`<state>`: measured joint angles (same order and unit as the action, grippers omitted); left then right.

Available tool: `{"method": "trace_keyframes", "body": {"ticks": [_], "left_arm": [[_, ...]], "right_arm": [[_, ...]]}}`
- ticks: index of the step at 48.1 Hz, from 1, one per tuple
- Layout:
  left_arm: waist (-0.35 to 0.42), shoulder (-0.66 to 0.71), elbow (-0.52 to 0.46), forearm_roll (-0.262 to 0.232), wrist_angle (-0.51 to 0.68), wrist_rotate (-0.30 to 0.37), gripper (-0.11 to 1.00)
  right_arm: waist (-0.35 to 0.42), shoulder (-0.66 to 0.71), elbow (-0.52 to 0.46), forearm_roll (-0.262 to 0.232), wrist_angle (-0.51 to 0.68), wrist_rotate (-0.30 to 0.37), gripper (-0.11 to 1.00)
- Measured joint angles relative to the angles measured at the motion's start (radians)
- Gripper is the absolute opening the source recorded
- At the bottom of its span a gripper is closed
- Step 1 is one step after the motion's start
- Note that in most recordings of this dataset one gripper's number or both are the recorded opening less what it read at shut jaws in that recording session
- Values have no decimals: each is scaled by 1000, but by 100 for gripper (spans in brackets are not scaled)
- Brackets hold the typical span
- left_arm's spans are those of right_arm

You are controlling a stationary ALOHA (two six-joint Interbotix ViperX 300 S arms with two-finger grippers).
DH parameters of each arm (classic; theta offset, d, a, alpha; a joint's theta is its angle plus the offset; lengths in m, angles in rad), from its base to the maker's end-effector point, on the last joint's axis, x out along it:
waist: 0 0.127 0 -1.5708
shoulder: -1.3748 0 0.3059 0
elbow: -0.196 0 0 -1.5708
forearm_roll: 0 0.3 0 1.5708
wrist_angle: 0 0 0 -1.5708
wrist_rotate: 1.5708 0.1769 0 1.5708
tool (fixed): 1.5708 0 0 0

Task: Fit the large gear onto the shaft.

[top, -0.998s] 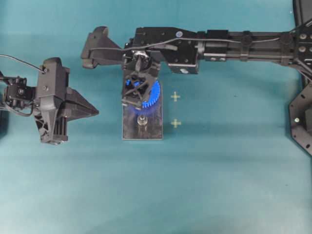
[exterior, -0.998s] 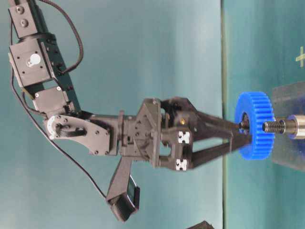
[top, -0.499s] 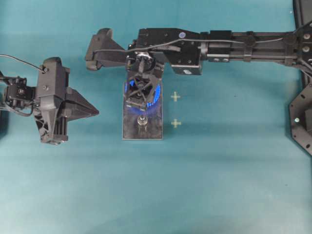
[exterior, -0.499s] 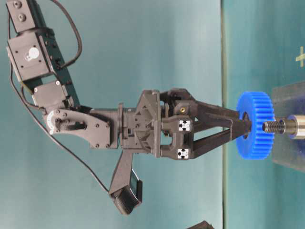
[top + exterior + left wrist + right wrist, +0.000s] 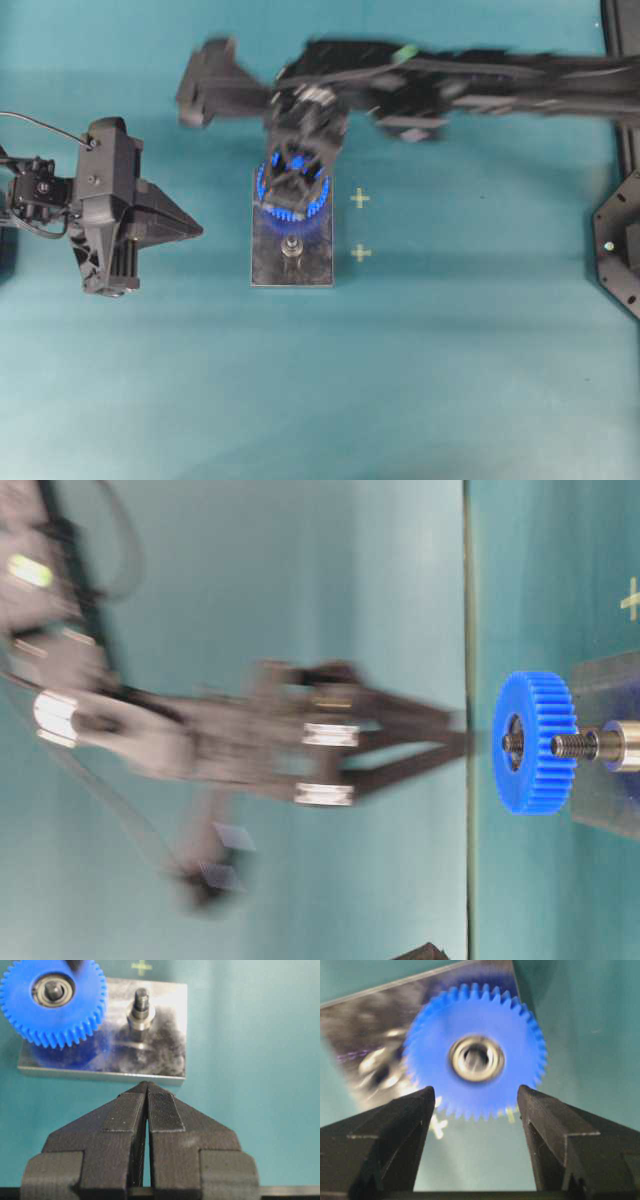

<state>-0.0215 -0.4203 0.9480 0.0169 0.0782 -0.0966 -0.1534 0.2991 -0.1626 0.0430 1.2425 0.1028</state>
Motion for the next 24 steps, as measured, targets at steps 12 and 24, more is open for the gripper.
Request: {"method": "trace_keyframes", "body": {"ticks": [12, 24], "left_arm": [[0, 0, 5, 2, -9, 8, 0], [0, -17, 5, 0, -23, 32, 0]], "right_arm": [[17, -100, 114, 0, -40, 3, 71], [37, -196, 273, 3, -173, 31, 71]]}}
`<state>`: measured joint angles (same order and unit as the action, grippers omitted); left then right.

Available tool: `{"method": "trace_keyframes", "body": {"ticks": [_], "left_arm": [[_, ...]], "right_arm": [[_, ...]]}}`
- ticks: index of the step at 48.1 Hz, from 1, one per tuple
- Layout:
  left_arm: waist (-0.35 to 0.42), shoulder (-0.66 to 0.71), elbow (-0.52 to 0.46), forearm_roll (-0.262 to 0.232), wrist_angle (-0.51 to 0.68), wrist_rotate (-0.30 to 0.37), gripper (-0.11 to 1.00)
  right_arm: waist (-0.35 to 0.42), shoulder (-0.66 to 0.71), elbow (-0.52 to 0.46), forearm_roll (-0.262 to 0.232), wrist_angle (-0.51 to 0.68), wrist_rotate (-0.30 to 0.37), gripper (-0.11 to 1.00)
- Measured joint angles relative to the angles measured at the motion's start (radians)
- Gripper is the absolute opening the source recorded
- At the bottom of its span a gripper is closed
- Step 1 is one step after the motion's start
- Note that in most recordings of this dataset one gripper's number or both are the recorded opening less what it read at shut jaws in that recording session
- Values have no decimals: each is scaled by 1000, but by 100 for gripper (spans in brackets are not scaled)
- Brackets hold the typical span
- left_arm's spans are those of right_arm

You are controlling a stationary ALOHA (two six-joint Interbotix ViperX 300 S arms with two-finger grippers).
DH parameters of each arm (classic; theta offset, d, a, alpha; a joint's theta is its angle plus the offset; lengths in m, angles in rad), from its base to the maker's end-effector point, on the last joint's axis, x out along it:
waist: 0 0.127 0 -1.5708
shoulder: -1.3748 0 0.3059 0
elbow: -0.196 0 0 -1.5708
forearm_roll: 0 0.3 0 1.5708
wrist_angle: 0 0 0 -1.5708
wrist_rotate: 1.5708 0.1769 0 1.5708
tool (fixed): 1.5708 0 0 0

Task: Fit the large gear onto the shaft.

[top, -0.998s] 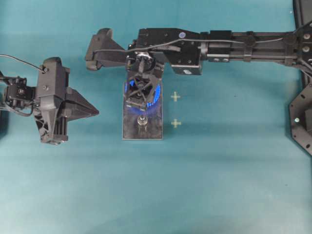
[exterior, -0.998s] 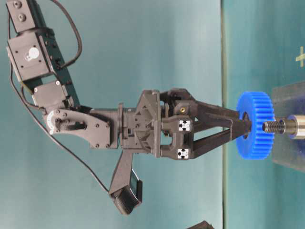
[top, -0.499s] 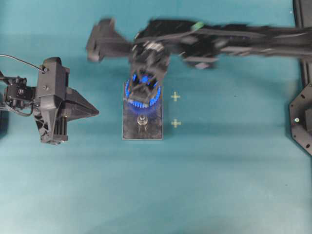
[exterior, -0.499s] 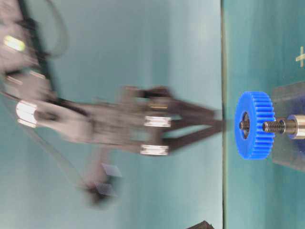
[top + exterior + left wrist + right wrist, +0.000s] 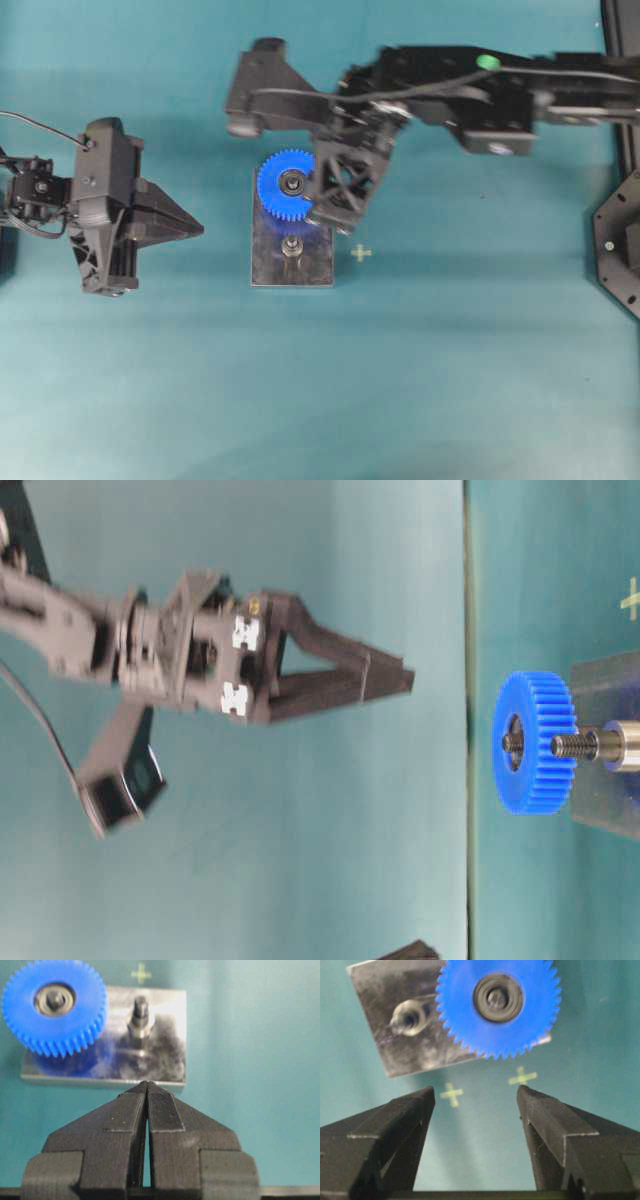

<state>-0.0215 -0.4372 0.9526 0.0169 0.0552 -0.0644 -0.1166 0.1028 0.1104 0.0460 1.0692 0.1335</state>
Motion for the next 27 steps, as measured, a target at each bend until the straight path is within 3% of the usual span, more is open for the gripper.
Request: {"method": "trace_keyframes", "body": {"ticks": [14, 27], "left_arm": [[-5, -29, 0, 2, -2, 17, 0], [-3, -38, -8, 2, -6, 0, 0]], "right_arm": [[2, -124, 146, 5, -126, 37, 71], [12, -172, 183, 18, -158, 37, 71]]}}
